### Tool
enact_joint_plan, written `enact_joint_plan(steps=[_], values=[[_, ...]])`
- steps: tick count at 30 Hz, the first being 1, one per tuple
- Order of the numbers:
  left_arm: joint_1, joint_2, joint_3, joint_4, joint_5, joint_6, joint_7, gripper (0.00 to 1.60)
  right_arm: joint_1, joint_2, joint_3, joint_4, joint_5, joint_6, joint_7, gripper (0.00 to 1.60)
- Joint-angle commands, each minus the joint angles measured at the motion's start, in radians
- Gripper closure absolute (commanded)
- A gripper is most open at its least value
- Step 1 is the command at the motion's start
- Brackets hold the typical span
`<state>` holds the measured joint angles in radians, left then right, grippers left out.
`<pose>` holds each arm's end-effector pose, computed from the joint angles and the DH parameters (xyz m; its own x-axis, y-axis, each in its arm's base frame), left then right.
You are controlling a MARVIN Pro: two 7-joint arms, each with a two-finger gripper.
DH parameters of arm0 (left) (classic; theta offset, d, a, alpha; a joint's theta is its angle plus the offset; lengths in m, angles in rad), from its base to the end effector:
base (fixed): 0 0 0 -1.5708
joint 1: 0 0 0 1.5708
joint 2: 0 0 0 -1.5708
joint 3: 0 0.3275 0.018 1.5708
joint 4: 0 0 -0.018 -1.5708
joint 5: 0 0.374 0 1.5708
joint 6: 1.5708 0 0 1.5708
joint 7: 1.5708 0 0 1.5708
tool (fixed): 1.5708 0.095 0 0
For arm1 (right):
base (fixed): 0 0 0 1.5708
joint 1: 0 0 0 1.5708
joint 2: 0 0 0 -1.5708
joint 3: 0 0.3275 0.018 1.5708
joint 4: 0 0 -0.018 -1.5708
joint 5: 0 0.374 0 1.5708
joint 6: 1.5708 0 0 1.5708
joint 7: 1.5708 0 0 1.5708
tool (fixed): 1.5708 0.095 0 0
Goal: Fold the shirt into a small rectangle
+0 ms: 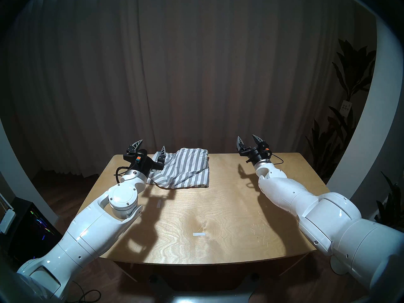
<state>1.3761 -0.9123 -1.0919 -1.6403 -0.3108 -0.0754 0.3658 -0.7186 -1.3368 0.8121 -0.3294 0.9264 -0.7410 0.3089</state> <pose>0.5054 0.0431 -0.2753 -0.1688 -0.3109 0.9353 -0.0477 -0.9453 -0.3228 0.6652 -0.0578 -0.3601 -0.2600 -0.1005 0.9603 0.2291 -0.9726 -0.0398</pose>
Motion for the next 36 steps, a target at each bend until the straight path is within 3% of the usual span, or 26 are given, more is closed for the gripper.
enact_joint_plan(steps=[1,15,27,36], values=[[-0.044,-0.005,-0.012,0.012,0.018,-0.032,0.0,0.0,0.015,0.0,0.005,-0.015,-0.004,0.001,-0.047,0.0],[-0.061,-0.022,-0.017,0.081,-0.001,-0.073,-0.018,0.0,0.002,-0.005,0.005,-0.015,-0.031,0.032,-0.153,0.0],[-0.066,0.029,-0.03,0.107,-0.036,-0.108,-0.128,0.0,0.003,-0.009,0.007,-0.02,-0.05,0.074,-0.212,0.0],[-0.09,0.048,-0.083,0.15,-0.12,-0.132,-0.207,0.0,-0.002,-0.02,-0.001,-0.032,-0.077,0.12,-0.266,0.0]])
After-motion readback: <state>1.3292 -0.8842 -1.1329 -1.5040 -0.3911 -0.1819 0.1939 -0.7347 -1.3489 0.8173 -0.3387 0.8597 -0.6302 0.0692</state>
